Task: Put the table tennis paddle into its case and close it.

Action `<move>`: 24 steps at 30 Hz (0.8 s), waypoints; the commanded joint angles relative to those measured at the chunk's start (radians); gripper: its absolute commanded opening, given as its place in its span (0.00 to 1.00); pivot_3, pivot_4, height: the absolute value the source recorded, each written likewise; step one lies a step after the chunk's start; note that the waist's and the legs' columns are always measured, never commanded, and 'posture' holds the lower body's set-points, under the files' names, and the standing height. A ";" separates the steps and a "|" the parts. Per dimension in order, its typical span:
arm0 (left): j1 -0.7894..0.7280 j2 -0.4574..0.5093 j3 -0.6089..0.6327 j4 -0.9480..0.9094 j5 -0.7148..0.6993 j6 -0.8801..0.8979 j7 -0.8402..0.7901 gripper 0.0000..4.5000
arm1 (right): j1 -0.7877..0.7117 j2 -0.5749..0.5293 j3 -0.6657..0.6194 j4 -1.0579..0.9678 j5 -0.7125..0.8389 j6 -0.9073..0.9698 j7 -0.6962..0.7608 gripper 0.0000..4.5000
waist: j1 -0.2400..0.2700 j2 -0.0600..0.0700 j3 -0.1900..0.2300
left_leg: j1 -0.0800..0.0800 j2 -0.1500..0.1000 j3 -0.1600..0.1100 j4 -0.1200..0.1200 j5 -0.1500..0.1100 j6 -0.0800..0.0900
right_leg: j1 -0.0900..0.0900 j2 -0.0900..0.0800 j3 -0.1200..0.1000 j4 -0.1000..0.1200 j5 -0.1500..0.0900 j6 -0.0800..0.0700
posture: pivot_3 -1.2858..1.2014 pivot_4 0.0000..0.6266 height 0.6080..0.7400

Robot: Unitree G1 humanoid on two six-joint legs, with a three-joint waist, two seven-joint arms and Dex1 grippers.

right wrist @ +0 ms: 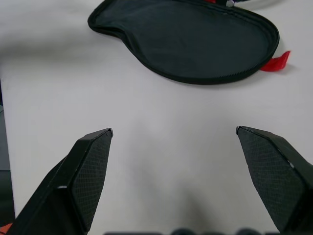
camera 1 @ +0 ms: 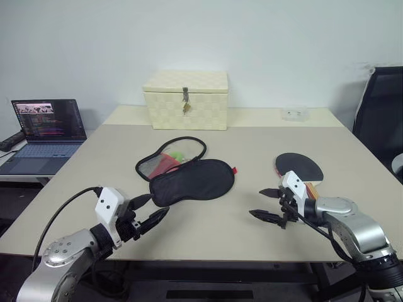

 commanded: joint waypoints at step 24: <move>-0.570 0.158 -0.309 0.984 0.355 -0.569 -0.535 0.75 | -0.091 -0.033 -0.101 -0.261 0.237 0.255 -0.085 0.99 | 0.005 0.000 0.001 | -0.004 -0.002 0.000 0.000 0.000 0.000 | -0.002 0.001 -0.003 0.000 0.000 0.000 | 0.52 0.24 1.00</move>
